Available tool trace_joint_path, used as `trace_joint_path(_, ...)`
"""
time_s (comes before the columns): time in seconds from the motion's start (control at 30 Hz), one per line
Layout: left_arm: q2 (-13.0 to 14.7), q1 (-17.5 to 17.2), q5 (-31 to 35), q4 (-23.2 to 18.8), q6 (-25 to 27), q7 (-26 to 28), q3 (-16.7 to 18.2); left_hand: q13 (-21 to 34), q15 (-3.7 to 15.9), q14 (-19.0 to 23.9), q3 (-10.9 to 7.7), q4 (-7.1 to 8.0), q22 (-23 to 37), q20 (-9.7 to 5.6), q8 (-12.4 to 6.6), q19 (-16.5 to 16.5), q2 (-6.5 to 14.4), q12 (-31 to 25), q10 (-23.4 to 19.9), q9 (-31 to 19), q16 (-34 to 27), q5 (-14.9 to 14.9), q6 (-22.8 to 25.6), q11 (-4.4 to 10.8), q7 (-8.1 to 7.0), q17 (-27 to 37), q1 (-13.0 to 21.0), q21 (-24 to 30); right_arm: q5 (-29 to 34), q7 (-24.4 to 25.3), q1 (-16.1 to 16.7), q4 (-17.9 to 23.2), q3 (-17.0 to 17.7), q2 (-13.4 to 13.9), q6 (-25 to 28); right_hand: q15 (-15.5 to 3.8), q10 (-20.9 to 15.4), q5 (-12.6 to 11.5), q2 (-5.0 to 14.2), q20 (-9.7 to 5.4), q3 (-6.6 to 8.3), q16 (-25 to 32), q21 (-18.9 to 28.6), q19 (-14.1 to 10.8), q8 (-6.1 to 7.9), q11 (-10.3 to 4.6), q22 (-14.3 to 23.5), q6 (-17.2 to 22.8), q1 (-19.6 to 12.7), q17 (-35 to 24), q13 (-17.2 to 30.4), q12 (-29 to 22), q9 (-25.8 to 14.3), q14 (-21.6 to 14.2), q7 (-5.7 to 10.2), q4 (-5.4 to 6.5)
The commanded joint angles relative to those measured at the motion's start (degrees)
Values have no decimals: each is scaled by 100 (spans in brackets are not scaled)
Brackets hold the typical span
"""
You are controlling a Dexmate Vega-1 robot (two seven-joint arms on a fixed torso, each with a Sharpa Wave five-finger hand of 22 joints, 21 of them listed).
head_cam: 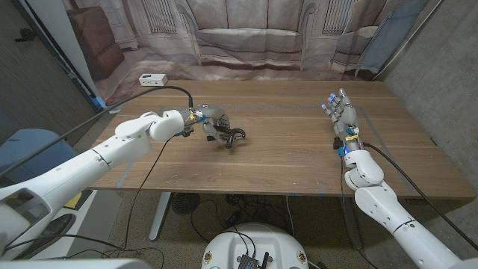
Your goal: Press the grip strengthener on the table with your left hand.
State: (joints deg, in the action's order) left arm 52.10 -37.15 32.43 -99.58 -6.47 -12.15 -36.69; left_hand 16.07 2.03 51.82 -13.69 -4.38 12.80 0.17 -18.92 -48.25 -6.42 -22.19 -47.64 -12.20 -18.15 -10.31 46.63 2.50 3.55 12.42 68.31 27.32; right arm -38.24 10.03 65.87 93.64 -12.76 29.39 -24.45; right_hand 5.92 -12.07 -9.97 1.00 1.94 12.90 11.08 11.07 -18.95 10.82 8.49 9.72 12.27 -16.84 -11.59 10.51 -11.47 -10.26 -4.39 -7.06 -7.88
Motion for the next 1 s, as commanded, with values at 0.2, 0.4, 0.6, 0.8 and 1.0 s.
trace_joint_path(0.2, 24, -143, -256, -220, -147, 204, 223, 139, 854, 732, -387, -550, 67, -267, -144, -255, 1269, -138, -407, -126, -218, -25, 295, 190, -59, 129, 1526, 208, 60, 52, 59, 55, 68, -20, -125, 14, -45, -18, 19, 3, -15, 47, 12, -61, 3, 10, 12, 4, -66, -13, 29, -20, -31, -25, -6, -6)
trace_joint_path(0.4, 10, -157, -318, -275, -214, 204, 249, 192, 871, 799, -376, -574, 90, -291, -192, -283, 1262, -174, -480, -170, -252, -32, 397, 218, -70, 125, 1627, 293, 73, 75, 101, 88, 100, -20, -158, 9, -46, -18, 18, 5, -17, 47, 11, -62, 3, 12, 12, 4, -68, -13, 29, -20, -31, -26, -6, -6)
trace_joint_path(0.6, -28, -203, -355, -296, -253, 284, 276, 276, 926, 970, -366, -559, 127, -341, -252, -405, 1267, -245, -624, -235, -284, -30, 513, 208, -63, 68, 1718, 455, 95, 107, 147, 122, 136, -22, -194, 13, -50, -18, 16, 6, -20, 46, 11, -63, 2, 7, 12, 3, -68, -13, 29, -22, -30, -27, -8, -6)
trace_joint_path(0.8, -64, -163, -313, -280, -261, 203, 222, 359, 926, 1154, -367, -560, 156, -386, -329, -507, 1250, -300, -725, -298, -287, -22, 666, 227, -27, -15, 1791, 605, 112, 142, 192, 148, 168, -34, -229, 13, -54, -18, 16, 7, -22, 45, 10, -64, 2, 6, 12, 2, -68, -14, 30, -23, -30, -26, -8, -5)
trace_joint_path(1.0, -122, -113, -285, -223, -269, 164, 173, 421, 920, 1264, -362, -552, 171, -393, -359, -627, 1244, -340, -792, -332, -296, -21, 726, 202, -27, -47, 1831, 729, 118, 180, 237, 181, 192, -41, -229, 12, -53, -18, 15, 7, -24, 45, 10, -66, 2, 5, 12, 3, -67, -14, 30, -22, -30, -27, -11, -5)
